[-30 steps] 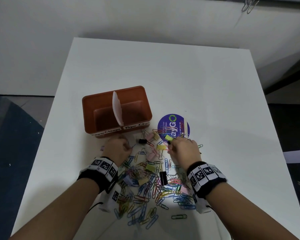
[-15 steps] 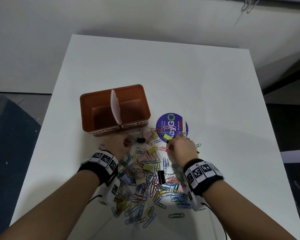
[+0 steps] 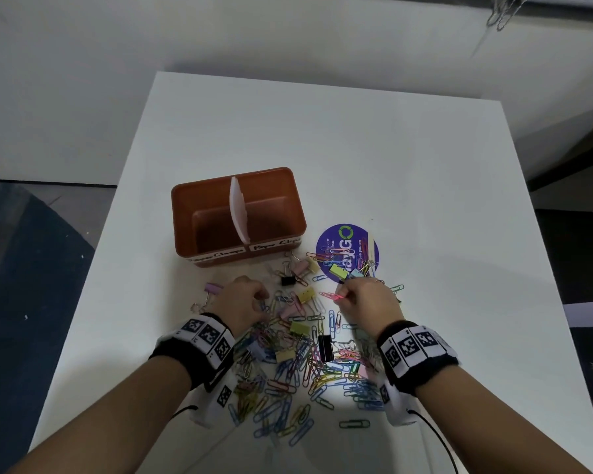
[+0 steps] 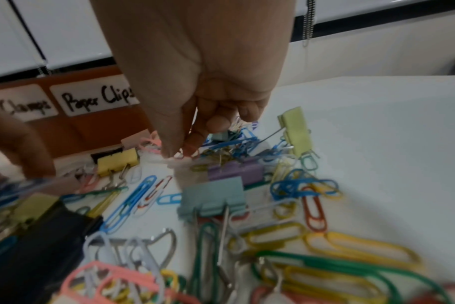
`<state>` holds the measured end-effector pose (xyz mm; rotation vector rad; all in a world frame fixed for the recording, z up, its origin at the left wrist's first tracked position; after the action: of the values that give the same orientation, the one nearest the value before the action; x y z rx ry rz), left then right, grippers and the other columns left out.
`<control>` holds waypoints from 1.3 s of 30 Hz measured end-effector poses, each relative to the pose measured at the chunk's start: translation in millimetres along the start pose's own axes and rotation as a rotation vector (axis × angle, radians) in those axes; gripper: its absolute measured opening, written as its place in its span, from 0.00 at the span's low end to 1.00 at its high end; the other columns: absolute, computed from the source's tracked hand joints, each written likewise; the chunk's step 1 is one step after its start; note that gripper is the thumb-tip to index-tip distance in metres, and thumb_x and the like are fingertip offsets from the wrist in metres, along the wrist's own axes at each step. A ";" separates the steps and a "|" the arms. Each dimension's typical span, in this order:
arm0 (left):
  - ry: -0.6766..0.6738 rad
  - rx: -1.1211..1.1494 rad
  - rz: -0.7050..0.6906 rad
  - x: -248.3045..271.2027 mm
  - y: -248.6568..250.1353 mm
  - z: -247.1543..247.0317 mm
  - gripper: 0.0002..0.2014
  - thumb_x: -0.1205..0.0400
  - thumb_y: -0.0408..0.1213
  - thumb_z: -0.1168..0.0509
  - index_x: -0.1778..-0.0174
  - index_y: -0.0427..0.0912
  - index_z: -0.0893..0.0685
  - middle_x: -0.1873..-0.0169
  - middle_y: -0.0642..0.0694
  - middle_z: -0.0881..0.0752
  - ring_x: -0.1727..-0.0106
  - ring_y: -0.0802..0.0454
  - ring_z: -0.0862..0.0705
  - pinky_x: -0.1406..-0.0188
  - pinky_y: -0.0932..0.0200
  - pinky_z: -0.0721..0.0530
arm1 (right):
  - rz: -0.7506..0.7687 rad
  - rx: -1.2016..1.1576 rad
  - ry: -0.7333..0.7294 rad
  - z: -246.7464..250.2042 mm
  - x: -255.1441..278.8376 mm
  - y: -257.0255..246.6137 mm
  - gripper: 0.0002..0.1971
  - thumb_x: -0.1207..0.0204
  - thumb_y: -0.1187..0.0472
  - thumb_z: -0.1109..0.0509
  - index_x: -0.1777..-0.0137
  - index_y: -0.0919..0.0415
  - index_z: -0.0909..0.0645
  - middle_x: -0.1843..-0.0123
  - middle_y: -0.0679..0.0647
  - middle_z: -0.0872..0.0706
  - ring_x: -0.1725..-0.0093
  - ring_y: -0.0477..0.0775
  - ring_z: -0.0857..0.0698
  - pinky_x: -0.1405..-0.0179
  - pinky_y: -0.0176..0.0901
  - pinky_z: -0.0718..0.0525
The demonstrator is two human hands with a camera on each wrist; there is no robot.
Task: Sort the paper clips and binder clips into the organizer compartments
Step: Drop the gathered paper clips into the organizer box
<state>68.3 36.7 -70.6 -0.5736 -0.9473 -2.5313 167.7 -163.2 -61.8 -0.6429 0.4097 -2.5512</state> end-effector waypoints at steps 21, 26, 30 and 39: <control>0.018 -0.176 -0.088 -13.4 18.3 -12.0 0.06 0.28 0.39 0.28 0.57 0.46 0.14 0.53 0.46 0.14 0.49 0.46 0.17 0.47 0.54 0.19 | -0.026 0.036 -0.192 -23.2 12.0 -16.1 0.12 0.34 0.61 0.23 0.52 0.55 0.20 0.50 0.51 0.15 0.50 0.56 0.16 0.47 0.48 0.18; -0.019 -0.180 -0.073 -12.0 14.3 -13.7 0.04 0.27 0.40 0.29 0.59 0.50 0.16 0.55 0.50 0.12 0.50 0.48 0.15 0.47 0.52 0.16 | -0.081 -0.024 -0.224 -27.6 8.9 -15.4 0.10 0.34 0.69 0.25 0.56 0.58 0.21 0.56 0.54 0.13 0.54 0.56 0.15 0.49 0.48 0.16; -0.016 -0.182 -0.090 -11.1 14.3 -12.4 0.07 0.25 0.43 0.30 0.54 0.48 0.18 0.54 0.48 0.12 0.50 0.47 0.15 0.48 0.51 0.16 | -0.118 -0.063 -0.237 -31.2 5.1 -15.1 0.11 0.34 0.70 0.26 0.60 0.55 0.22 0.59 0.53 0.11 0.56 0.55 0.14 0.52 0.43 0.16; 0.086 -0.014 -0.149 -0.1 18.2 3.1 0.06 0.25 0.34 0.30 0.54 0.41 0.16 0.56 0.45 0.11 0.54 0.48 0.15 0.52 0.58 0.20 | -0.091 -0.138 -0.204 -26.4 9.5 -30.4 0.07 0.31 0.69 0.29 0.54 0.60 0.19 0.54 0.56 0.12 0.52 0.57 0.15 0.49 0.45 0.17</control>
<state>77.8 26.0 -58.9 -0.4080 -0.9744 -2.6720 135.6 -138.0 -68.8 -0.9838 0.4980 -2.5246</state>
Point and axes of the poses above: each hand's wrist, its own x-axis away from the middle knuckle, its own z-axis out of the back of the hand, y = z × x, the point moved 7 cm from there along -x, towards the middle knuckle
